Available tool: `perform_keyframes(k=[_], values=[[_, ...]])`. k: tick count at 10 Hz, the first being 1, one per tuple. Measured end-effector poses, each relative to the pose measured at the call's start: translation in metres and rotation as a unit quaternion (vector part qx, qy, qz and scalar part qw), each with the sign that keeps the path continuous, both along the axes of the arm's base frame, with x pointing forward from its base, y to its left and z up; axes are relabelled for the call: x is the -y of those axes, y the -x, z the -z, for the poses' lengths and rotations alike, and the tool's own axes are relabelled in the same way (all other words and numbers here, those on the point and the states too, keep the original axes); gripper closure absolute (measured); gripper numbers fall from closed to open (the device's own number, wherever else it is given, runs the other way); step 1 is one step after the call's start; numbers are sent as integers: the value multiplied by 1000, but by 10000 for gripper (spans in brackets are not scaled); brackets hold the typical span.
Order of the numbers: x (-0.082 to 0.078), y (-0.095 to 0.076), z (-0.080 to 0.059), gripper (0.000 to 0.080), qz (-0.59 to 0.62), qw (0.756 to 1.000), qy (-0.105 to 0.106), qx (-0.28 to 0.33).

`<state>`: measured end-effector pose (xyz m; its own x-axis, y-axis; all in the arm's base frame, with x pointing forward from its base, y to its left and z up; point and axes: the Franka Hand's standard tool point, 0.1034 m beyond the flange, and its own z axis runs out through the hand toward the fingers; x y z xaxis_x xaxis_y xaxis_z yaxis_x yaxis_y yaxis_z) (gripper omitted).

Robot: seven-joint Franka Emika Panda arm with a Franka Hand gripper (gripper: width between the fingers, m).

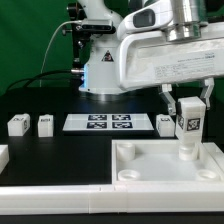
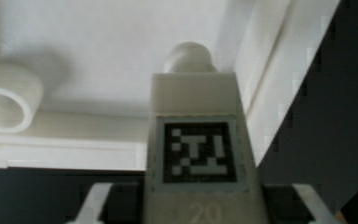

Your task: Assemble one leg

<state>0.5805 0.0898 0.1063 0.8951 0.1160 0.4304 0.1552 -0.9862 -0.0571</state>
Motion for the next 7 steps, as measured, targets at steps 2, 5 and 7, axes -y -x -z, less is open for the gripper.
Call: perform_keyframes(k=[2, 5, 7], values=[[0, -3, 6, 506, -1, 1000, -1, -8], [-9, -14, 3, 506, -5, 1000, -3, -3], [-14, -20, 2, 506, -11, 1000, -4, 0]])
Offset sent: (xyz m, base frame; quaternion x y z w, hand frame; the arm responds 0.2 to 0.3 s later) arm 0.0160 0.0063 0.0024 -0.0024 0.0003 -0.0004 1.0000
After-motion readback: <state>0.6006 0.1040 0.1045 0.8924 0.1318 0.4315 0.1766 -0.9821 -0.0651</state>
